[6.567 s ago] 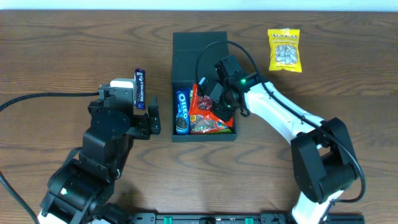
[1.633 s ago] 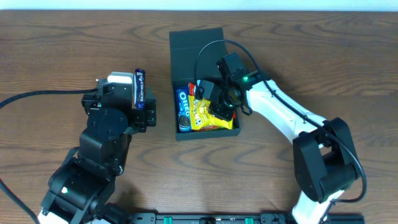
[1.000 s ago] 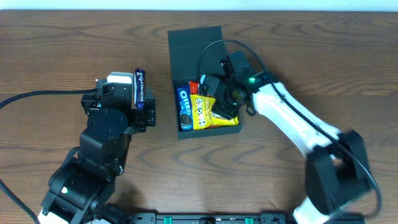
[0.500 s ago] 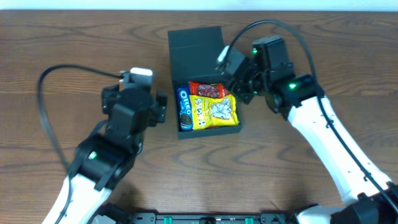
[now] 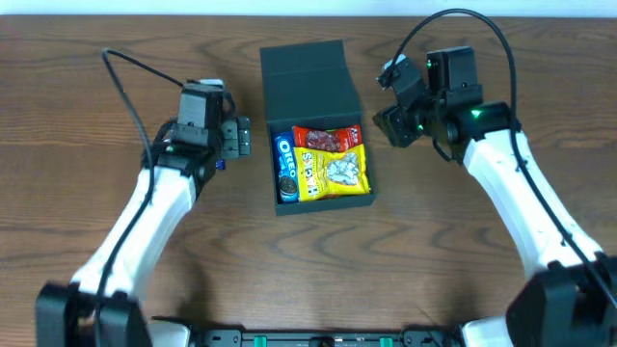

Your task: Pack container

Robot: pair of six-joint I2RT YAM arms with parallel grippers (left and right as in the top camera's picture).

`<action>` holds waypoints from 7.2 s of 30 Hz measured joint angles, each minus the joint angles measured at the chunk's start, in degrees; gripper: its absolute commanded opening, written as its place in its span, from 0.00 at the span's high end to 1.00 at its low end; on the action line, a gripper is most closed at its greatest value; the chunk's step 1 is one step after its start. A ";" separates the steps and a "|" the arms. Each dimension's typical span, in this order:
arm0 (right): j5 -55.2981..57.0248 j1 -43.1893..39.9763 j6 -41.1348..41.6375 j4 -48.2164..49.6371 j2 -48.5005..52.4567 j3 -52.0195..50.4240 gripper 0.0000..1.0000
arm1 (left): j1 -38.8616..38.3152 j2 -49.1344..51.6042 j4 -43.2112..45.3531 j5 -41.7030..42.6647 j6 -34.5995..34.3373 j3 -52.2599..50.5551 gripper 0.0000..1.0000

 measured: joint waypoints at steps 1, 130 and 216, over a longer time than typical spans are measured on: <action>0.04 -0.13 0.39 0.02 0.72 0.00 0.40 | 0.42 2.05 0.76 1.55 -0.44 0.00 0.05; 6.23 -0.48 19.61 0.72 -1.31 -10.51 0.19 | 4.87 13.40 13.00 1.03 2.12 1.07 0.86; 6.23 -2.47 21.79 4.35 -2.99 -10.25 0.05 | 11.74 21.66 5.31 -7.17 -13.99 1.07 0.52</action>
